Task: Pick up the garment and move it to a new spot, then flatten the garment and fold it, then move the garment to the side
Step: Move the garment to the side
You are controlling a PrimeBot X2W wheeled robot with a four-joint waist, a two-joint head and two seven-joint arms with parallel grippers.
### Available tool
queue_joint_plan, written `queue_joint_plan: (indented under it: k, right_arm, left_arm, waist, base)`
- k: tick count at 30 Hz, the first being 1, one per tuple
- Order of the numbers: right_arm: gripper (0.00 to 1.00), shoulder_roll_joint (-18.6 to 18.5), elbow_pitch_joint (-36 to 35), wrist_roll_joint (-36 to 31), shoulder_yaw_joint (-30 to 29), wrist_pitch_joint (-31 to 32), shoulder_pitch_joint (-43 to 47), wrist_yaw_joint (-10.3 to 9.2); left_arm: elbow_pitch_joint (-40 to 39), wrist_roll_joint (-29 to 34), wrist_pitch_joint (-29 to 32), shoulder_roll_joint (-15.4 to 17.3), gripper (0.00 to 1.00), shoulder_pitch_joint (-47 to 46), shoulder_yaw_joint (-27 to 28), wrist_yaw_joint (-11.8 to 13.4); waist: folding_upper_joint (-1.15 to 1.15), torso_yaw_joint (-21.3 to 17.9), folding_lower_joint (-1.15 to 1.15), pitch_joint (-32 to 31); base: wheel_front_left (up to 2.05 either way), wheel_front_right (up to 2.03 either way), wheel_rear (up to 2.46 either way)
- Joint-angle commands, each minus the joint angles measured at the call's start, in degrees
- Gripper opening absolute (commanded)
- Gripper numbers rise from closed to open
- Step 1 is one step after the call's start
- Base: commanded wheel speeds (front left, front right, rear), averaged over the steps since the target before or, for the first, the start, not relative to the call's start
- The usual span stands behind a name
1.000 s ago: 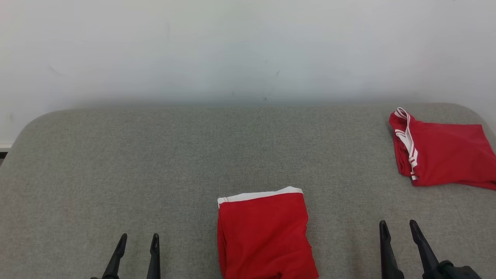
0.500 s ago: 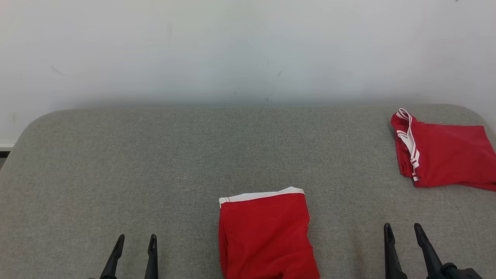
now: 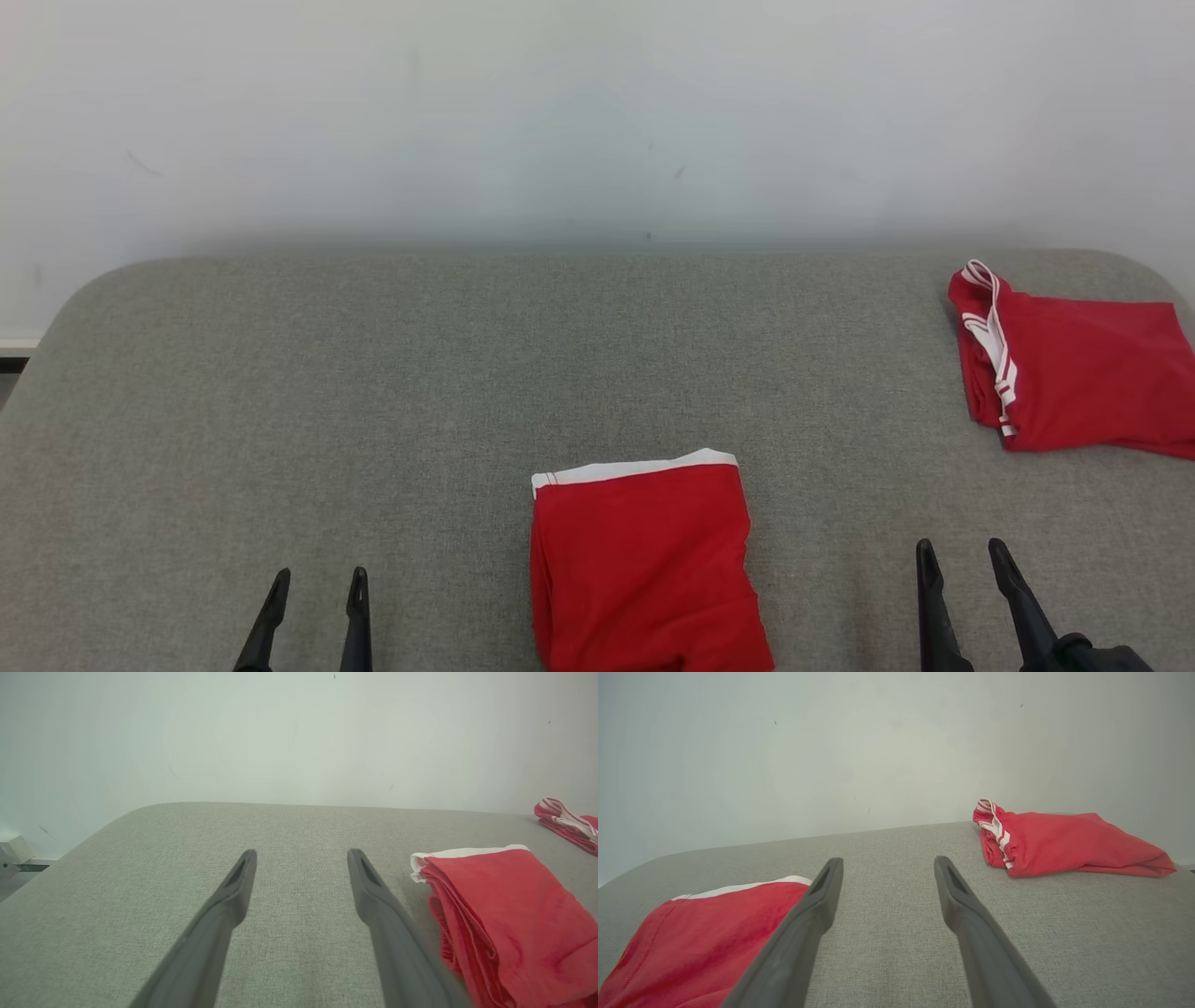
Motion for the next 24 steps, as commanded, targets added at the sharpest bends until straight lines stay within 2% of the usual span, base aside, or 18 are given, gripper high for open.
queue_joint_plan:
  k: [1, 24]
  right_arm:
    - [1.00, 0.12, -0.01, -0.36, 0.07, -0.21, -0.04, -0.17]
    - [1.00, 0.12, 0.73, -0.72, 0.75, -0.21, 0.03, -0.17]
  left_arm:
    - [0.13, 0.02, -0.18, -0.10, 1.00, 0.12, 0.22, 0.27]
    - [0.55, -0.19, -0.19, -0.10, 1.00, 0.33, 0.28, 0.25]
  waist:
    - [0.00, 0.01, 0.00, 0.01]
    - [0.00, 0.12, 0.00, -0.36]
  base:
    - [0.00, 0.00, 0.00]
    - [0.00, 0.00, 0.00]
